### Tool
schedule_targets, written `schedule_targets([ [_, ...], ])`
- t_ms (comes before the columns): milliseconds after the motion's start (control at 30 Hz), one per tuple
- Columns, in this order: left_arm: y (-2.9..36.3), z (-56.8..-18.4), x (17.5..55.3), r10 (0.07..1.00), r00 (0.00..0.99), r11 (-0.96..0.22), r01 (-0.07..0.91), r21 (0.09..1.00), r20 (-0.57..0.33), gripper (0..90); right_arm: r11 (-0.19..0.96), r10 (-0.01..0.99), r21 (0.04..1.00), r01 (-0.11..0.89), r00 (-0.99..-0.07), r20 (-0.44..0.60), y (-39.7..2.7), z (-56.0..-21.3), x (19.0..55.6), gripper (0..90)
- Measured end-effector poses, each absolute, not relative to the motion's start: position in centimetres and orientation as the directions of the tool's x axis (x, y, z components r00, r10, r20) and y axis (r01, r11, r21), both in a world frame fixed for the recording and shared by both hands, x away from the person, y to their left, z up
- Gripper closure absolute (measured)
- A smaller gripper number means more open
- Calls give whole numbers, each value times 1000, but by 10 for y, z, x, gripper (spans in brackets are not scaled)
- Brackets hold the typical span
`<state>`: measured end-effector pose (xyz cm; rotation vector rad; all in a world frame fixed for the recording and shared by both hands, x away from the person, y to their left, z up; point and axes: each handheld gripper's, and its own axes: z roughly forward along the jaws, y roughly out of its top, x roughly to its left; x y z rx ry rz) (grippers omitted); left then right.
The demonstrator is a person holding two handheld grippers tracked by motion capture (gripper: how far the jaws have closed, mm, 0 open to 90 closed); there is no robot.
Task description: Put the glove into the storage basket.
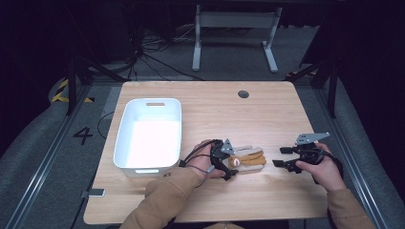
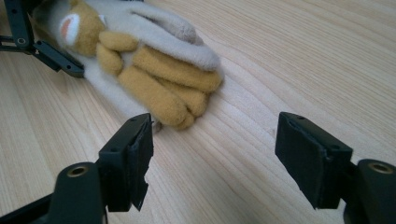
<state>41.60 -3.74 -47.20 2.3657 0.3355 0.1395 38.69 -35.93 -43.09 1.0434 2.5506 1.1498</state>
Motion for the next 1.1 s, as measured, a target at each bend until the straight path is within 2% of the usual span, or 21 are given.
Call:
schedule_targets([
  [167,-40,-471,416,305,952,-700,221,679,5,40,463,652,710,531,-747,133,-359,-431,387,281],
  [333,-40,-466,420,331,943,-706,251,662,-4,106,464,649,709,530,-749,135,-359,-431,387,280],
  [433,-41,-471,421,329,944,-692,242,680,-1,58,466,648,709,529,-750,134,-358,-432,387,280],
  [567,-40,-472,421,326,945,-674,234,701,-2,88,466,648,709,530,-750,134,-358,-432,387,281],
  [667,-38,-471,419,326,945,-658,229,717,-3,204,468,649,708,530,-749,132,-357,-431,386,280],
  [700,-38,-471,417,334,943,-654,229,721,3,272,469,646,711,524,-752,128,-357,-431,387,280],
  [767,-38,-470,416,339,941,-650,234,723,-1,304,469,646,711,524,-752,128,-357,-431,387,280],
  [900,-40,-465,415,351,936,-672,250,697,2,481,469,649,710,526,-750,128,-357,-432,387,281],
  [1100,-41,-465,412,375,927,-662,265,701,4,554,462,653,715,524,-747,126,-358,-430,387,281],
])
